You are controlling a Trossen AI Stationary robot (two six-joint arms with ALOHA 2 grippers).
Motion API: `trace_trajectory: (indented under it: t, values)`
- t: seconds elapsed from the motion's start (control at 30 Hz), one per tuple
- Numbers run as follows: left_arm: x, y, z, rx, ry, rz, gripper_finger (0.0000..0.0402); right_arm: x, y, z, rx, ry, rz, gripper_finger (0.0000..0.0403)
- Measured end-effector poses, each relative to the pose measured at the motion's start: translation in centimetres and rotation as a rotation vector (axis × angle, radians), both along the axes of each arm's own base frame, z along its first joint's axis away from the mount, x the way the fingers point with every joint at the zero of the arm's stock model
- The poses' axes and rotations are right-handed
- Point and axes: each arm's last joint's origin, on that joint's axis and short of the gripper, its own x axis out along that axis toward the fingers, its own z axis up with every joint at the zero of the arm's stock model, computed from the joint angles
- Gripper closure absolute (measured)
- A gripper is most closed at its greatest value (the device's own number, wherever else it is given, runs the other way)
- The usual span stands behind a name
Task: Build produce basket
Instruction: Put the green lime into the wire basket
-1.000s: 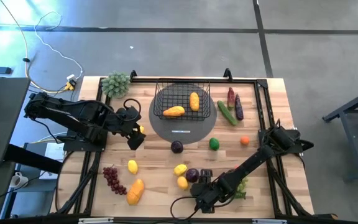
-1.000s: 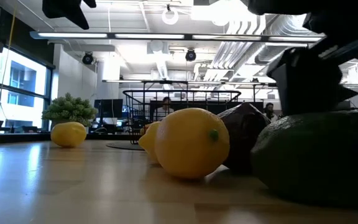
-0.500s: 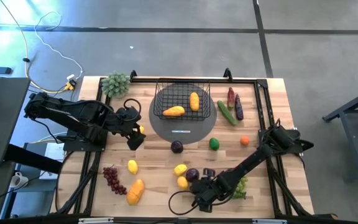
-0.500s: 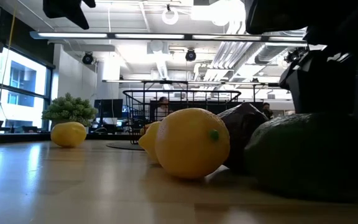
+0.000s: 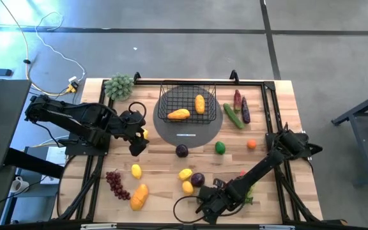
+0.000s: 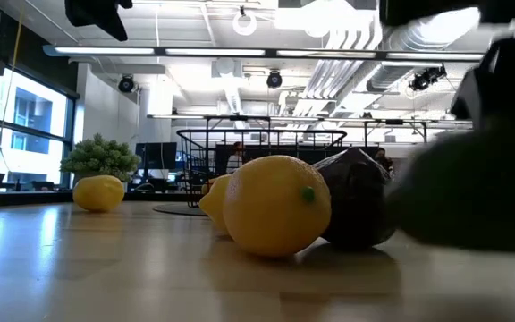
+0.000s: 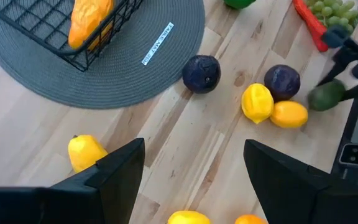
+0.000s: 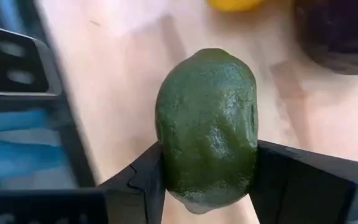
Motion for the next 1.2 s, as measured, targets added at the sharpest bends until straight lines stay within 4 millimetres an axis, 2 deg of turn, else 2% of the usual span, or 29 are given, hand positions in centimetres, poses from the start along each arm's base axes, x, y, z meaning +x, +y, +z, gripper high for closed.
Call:
trace_trajectory:
  t: [0.13,0.27,0.47,0.7,0.93,1.2]
  values:
    - [0.0,0.0,0.0,0.032,0.007,-0.039,0.0137,0.7,0.3,1.9,0.015,-0.009,-0.044,0.0258]
    - [0.0,0.1,0.0,0.063,0.014,-0.075,0.0137,1.1,0.3,4.2,-0.058,-0.049,-0.114,0.0257]
    - [0.1,0.9,0.0,0.097,0.025,-0.093,0.0137,2.1,-1.0,7.9,-0.171,-0.091,-0.182,0.0256]
    - [-0.1,1.8,0.2,0.143,0.035,-0.12,0.0137,4.0,-4.6,10.8,-0.317,-0.142,-0.277,0.0255]
    - [-0.9,2.5,0.7,0.18,0.022,-0.139,0.0137,6.2,-8.8,12.1,-0.375,-0.133,-0.297,0.0254]
    - [-2.3,3.8,1.6,0.292,0.004,-0.072,0.0137,8.6,-15.9,13.0,-0.438,-0.092,-0.34,0.0254]
